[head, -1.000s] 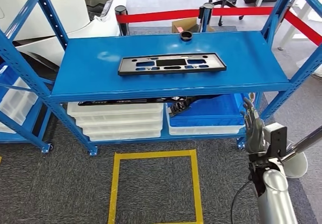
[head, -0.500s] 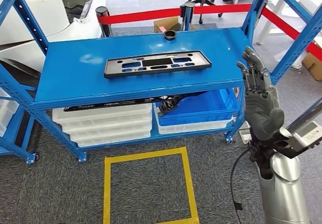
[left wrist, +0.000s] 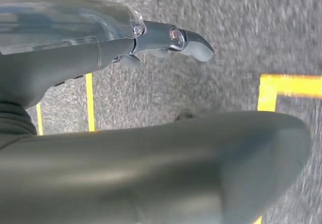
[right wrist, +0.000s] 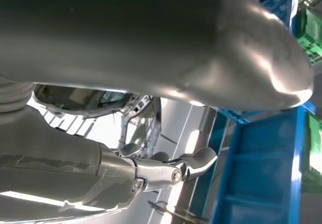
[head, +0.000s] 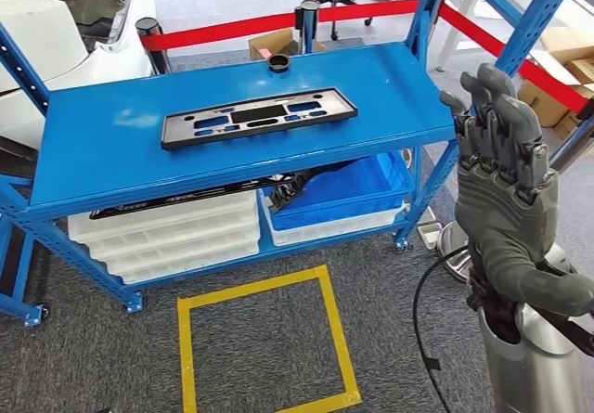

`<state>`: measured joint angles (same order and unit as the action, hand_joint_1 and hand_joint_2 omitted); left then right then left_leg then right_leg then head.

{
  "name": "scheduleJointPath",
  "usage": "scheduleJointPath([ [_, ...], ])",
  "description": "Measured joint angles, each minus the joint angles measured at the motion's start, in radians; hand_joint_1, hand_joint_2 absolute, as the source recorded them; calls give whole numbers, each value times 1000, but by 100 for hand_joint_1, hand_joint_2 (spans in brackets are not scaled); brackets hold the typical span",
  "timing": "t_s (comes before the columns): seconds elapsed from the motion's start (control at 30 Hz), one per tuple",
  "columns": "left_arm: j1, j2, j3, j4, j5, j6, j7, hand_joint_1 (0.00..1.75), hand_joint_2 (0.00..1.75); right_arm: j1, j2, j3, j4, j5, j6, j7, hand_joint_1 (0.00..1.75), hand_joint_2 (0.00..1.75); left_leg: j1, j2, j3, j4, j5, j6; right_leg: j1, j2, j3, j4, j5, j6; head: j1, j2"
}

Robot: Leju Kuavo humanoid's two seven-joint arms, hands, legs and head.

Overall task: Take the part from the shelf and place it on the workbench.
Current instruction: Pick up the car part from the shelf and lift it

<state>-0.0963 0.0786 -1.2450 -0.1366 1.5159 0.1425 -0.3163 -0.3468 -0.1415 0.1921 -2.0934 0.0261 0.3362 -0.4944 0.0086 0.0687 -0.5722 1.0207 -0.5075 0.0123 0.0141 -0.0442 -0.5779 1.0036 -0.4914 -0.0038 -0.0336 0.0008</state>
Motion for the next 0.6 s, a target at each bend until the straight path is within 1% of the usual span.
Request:
scheduleJointPath([
  [0.03,-1,0,-6,1,1,-1,-2,0,0,0,-2,4,-6,-1,-2,-2,0,0,1,-5,0,3,-6,-4,-4,6,2,-6,5,-5,0,0],
  [0.07,-3,0,-11,2,1,-2,-3,0,0,0,-2,7,-11,-1,-5,-3,0,0,2,-17,-6,21,-21,-8,-7,11,4,-13,9,-10,-1,0],
  [0.1,-3,0,-16,3,1,-2,-4,0,0,2,-3,10,-14,0,-9,-5,0,0,3,-33,-23,60,-46,-12,-11,16,6,-18,13,-14,-1,0],
  [0.13,-3,1,-20,5,2,-2,-4,0,0,6,-3,13,-16,2,-15,-6,0,0,4,-48,-50,121,-78,-15,-12,22,6,-20,14,-15,-1,0],
  [0.17,-2,1,-24,7,2,-1,-4,0,0,14,-3,15,-16,4,-20,-7,0,0,5,-56,-83,190,-108,-18,-12,27,6,-19,15,-16,-1,0],
  [0.2,0,2,-27,9,2,-1,-4,0,0,25,-3,16,-16,6,-27,-8,0,0,6,-59,-111,247,-127,-22,-12,33,6,-19,14,-16,-1,0],
  [0.23,1,3,-29,11,2,0,-4,0,0,37,-3,17,-16,7,-33,-10,0,0,8,-60,-126,273,-127,-25,-13,39,7,-19,14,-15,-1,0],
  [0.27,2,3,-31,12,3,0,-3,0,0,50,-3,17,-16,7,-39,-14,0,0,10,-60,-121,258,-106,-27,-14,43,8,-18,13,-13,-1,0],
  [0.3,2,3,-32,13,3,1,-3,0,0,62,-4,16,-17,7,-45,-21,0,0,13,-60,-99,206,-71,-29,-16,48,9,-16,11,-10,-1,0],
  [0.33,2,3,-33,14,3,1,-4,0,0,72,-5,13,-17,5,-48,-28,0,0,17,-61,-68,137,-35,-32,-18,52,10,-12,7,-5,-1,0],
  [0.37,1,3,-34,15,3,1,-4,0,0,80,-6,10,-18,2,-51,-34,0,0,18,-65,-40,76,-10,-34,-18,56,8,-7,3,2,-2,0],
  [0.4,1,2,-35,16,4,1,-4,0,0,87,-8,5,-18,0,-52,-39,0,0,20,-68,-22,34,3,-31,-18,60,4,0,0,8,-2,0],
  [0.43,1,2,-37,16,4,1,-5,0,0,95,-9,0,-19,-1,-52,-41,0,0,20,-72,-15,16,4,-27,-17,63,1,3,-1,14,-2,0],
  [0.47,1,2,-38,17,4,2,-5,0,0,106,-9,-6,-20,-1,-51,-41,0,0,19,-74,-15,12,1,-21,-15,65,-2,5,-2,15,-2,0],
  [0.5,1,2,-39,17,4,2,-6,0,0,119,-10,-12,-20,1,-51,-38,0,0,20,-74,-17,11,3,-16,-15,66,-3,5,-2,14,-2,0],
  [0.6,2,2,-41,17,5,4,-8,0,0,149,-10,-28,-20,11,-52,-31,0,0,19,-77,-17,9,4,-12,-15,65,0,0,1,3,-2,0],
])
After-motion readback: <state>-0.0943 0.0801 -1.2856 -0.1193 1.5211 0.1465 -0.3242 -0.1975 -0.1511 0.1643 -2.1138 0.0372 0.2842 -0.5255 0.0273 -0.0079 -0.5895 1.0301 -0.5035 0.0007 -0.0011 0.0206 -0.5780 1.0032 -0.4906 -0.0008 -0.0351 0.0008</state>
